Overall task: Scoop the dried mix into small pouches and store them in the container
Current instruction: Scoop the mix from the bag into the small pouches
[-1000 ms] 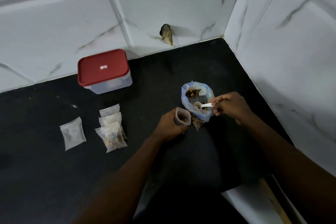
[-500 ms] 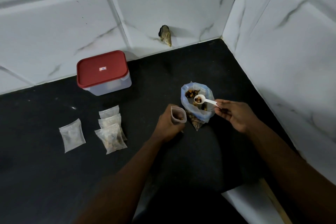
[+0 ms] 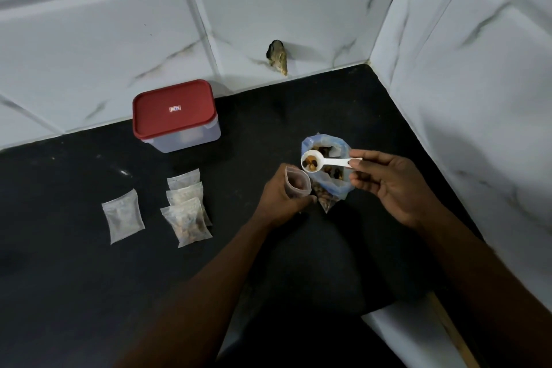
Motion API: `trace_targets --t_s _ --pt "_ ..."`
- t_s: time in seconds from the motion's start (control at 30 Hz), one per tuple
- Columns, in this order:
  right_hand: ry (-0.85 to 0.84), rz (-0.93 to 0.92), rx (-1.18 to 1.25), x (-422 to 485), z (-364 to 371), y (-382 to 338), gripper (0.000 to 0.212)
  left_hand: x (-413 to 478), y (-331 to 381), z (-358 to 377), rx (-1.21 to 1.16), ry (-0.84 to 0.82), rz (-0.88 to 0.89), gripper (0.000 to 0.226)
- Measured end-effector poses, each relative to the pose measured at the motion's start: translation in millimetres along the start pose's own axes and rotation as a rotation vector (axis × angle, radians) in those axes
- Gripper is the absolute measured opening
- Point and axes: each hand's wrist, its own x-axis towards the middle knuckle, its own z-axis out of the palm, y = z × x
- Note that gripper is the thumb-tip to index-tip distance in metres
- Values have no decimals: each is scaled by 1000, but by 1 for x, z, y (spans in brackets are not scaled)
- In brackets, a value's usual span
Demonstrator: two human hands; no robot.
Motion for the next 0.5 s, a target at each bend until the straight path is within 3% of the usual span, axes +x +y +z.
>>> trace_targets --t_s 0.2,0.37,0.5 --pt "-20 -233 -394 -15 13 11 25 -1 1 0 8 -11 44 46" --pt "-116 -707 -955 -20 15 23 20 -2 -3 2 28 33 82 38" --pt "-132 -903 -1055 -24 12 35 20 -2 -5 4 33 57 102 37"
